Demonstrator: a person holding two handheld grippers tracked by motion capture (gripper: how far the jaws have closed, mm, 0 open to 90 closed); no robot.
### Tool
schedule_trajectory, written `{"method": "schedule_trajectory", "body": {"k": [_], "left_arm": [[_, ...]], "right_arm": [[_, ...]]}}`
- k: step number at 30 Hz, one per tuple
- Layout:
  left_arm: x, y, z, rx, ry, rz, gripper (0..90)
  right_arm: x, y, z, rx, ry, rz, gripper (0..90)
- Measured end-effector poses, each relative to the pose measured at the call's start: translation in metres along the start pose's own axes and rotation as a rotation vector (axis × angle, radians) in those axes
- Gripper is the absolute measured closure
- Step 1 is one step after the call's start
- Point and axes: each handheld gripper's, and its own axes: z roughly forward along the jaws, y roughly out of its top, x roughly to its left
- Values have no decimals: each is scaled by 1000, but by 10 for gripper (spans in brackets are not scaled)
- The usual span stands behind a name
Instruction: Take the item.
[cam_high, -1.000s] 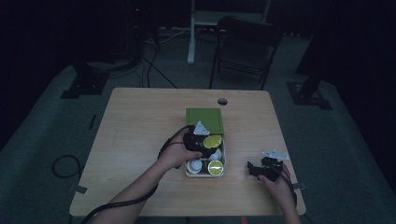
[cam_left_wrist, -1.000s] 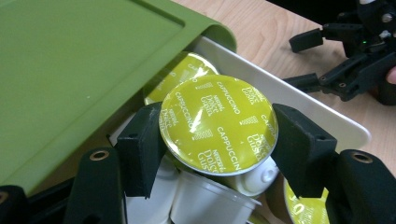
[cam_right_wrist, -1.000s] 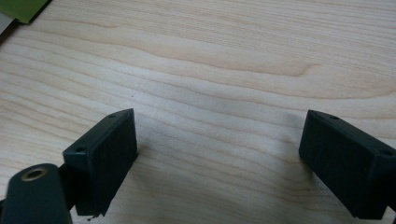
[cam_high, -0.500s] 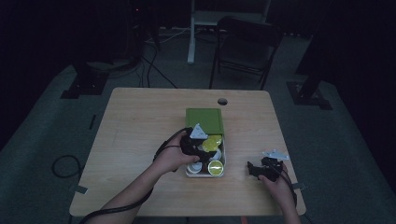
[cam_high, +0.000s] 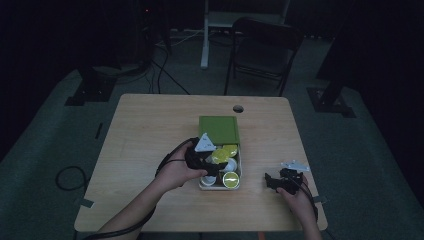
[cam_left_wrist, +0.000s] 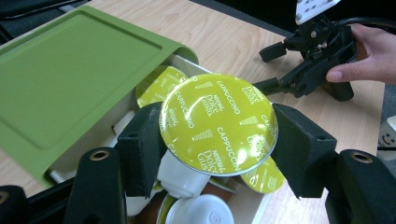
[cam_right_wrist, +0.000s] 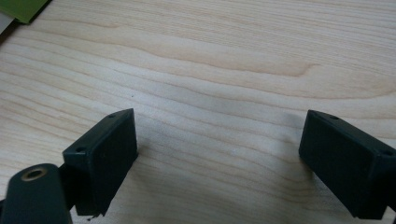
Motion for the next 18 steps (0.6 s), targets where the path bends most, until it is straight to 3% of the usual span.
{"method": "schedule_trajectory", "body": {"k": [18], "left_arm": [[16, -28, -30, -14, 70, -47, 383]], "right_arm": [[0, 0, 0, -1, 0, -1, 110]]}}
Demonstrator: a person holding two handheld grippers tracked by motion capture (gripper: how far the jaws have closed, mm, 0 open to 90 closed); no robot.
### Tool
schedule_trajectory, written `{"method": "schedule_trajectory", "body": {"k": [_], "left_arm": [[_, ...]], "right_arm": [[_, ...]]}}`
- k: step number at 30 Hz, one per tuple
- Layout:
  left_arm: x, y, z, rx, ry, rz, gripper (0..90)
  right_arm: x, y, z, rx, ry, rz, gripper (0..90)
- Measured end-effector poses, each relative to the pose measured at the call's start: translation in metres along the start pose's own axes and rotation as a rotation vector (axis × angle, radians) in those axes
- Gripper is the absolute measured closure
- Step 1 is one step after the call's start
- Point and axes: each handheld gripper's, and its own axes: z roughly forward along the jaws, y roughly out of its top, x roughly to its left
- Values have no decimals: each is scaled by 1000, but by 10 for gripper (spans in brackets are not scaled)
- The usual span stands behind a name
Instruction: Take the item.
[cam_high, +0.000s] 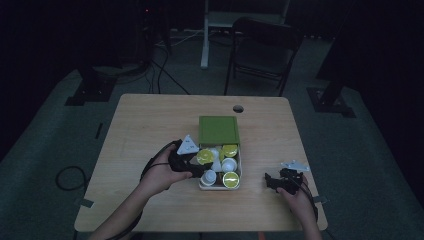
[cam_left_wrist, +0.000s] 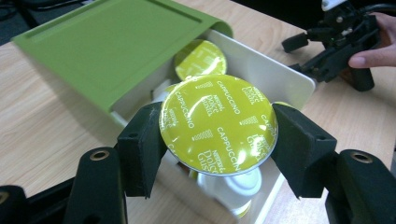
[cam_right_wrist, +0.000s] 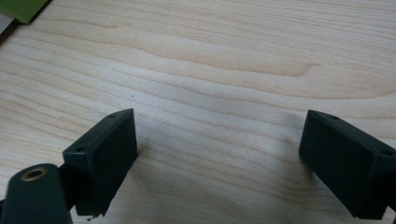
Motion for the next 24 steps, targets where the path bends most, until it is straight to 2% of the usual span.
{"method": "schedule_trajectory", "body": {"k": [2, 9, 11, 15, 24], "left_arm": [[3, -3, -4, 0, 18, 8, 383], [11, -14, -13, -5, 45, -19, 383], [17, -22, -16, -16, 55, -46, 383], [26, -31, -20, -11, 78, -71, 383], [38, -49, -24, -5, 108, -112, 383]], "right_arm": [[0, 0, 0, 0, 0, 0, 110], [0, 0, 0, 0, 0, 1, 110], [0, 0, 0, 0, 0, 1, 110], [0, 0, 0, 0, 0, 1, 110], [0, 0, 0, 0, 0, 1, 110]]}}
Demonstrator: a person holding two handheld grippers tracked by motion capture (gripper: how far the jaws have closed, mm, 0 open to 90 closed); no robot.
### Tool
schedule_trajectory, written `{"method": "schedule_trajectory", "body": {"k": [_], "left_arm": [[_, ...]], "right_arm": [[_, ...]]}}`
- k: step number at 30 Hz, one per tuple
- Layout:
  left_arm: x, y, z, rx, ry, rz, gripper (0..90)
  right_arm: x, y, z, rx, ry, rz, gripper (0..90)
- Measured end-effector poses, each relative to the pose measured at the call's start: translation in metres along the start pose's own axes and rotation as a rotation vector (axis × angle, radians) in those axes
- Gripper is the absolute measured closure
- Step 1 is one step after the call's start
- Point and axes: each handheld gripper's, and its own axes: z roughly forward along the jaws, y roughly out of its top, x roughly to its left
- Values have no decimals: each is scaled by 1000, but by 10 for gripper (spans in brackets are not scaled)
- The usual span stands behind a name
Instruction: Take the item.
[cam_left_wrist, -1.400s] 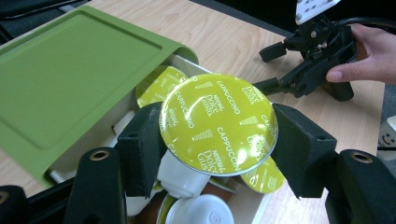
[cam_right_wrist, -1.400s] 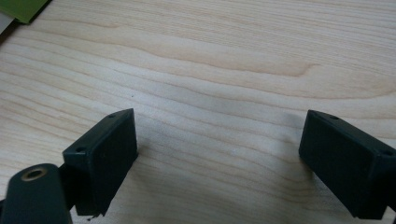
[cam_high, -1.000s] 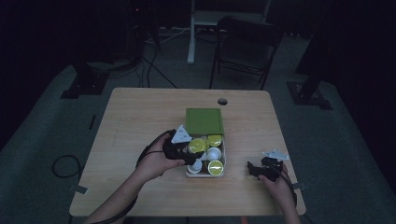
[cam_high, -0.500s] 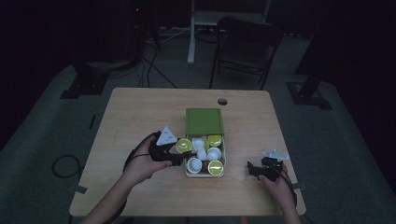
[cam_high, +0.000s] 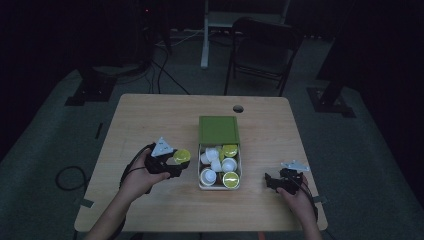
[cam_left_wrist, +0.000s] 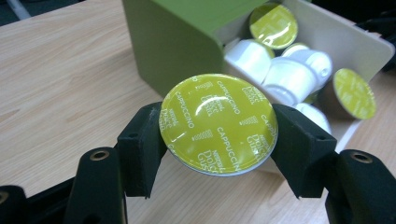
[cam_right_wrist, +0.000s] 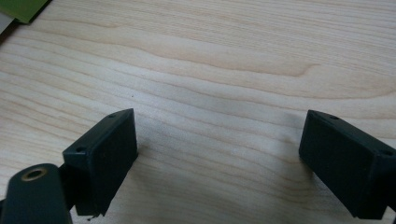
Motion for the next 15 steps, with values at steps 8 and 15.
{"method": "schedule_trajectory", "body": {"k": [8, 15], "left_arm": [[15, -15, -3, -5, 35, -48, 383], [28, -35, -6, 16, 62, -74, 383]], "right_arm": [[0, 0, 0, 0, 0, 0, 110], [0, 0, 0, 0, 0, 0, 110]]}}
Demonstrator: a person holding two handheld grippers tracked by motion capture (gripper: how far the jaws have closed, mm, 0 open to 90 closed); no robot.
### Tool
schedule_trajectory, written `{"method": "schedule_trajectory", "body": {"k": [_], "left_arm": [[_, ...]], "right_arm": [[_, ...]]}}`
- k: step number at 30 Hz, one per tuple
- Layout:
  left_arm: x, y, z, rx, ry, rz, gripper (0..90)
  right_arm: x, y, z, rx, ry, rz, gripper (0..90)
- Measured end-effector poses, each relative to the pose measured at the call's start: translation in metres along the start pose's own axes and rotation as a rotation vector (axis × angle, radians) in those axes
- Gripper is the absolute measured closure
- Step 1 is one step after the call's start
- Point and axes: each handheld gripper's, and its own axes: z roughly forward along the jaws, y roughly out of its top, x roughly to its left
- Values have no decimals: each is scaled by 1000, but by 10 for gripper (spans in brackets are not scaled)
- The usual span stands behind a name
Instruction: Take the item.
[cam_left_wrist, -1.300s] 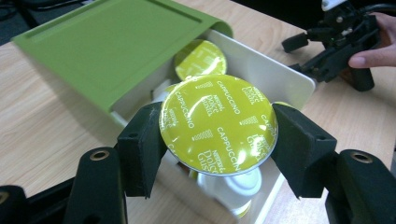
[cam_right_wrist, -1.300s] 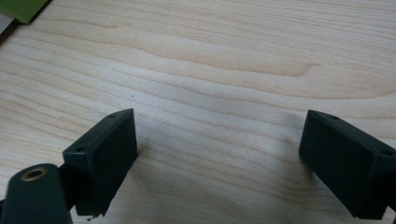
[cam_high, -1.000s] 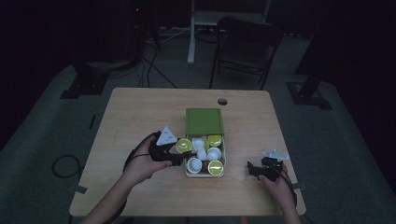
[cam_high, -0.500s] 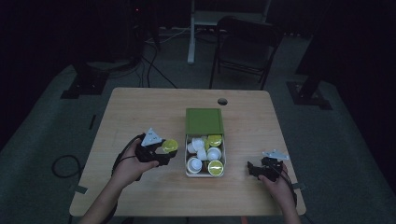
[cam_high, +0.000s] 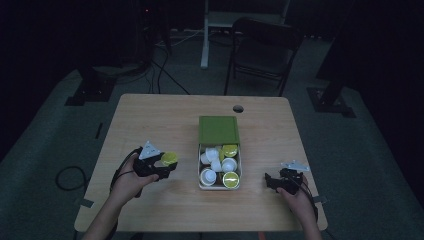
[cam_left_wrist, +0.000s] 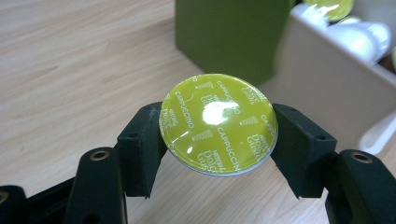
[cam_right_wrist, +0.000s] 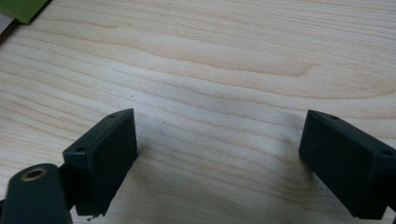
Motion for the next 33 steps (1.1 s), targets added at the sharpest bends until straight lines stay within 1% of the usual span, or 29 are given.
{"method": "schedule_trajectory", "body": {"k": [4, 5, 6, 9, 11, 12, 13, 15, 19, 21, 22, 25, 26, 33], "left_arm": [[6, -10, -2, 4, 14, -27, 383], [6, -10, -2, 4, 14, -27, 383], [9, -15, -2, -2, 23, -43, 383], [13, -21, -3, -6, 41, -54, 383], [13, -23, -2, -1, 40, -57, 383], [15, -28, -3, 1, 46, -69, 383], [15, -28, -3, 1, 46, -69, 383], [18, -34, -4, -2, 57, -82, 383], [22, -40, -6, -4, 63, -94, 383], [24, -43, -7, -2, 74, -100, 383], [25, -44, -8, -10, 82, -108, 383], [28, -47, -10, -6, 91, -111, 383], [30, -50, -12, -8, 100, -121, 383], [39, -57, -19, -12, 119, -146, 383]], "right_arm": [[0, 0, 0, 0, 0, 0, 110], [0, 0, 0, 0, 0, 0, 110], [0, 0, 0, 0, 0, 0, 110], [0, 0, 0, 0, 0, 0, 110], [0, 0, 0, 0, 0, 0, 110], [0, 0, 0, 0, 0, 0, 110], [0, 0, 0, 0, 0, 0, 110], [0, 0, 0, 0, 0, 0, 110], [0, 0, 0, 0, 0, 0, 110], [0, 0, 0, 0, 0, 0, 110], [0, 0, 0, 0, 0, 0, 110], [0, 0, 0, 0, 0, 0, 110], [0, 0, 0, 0, 0, 1, 110], [0, 0, 0, 0, 0, 0, 110]]}}
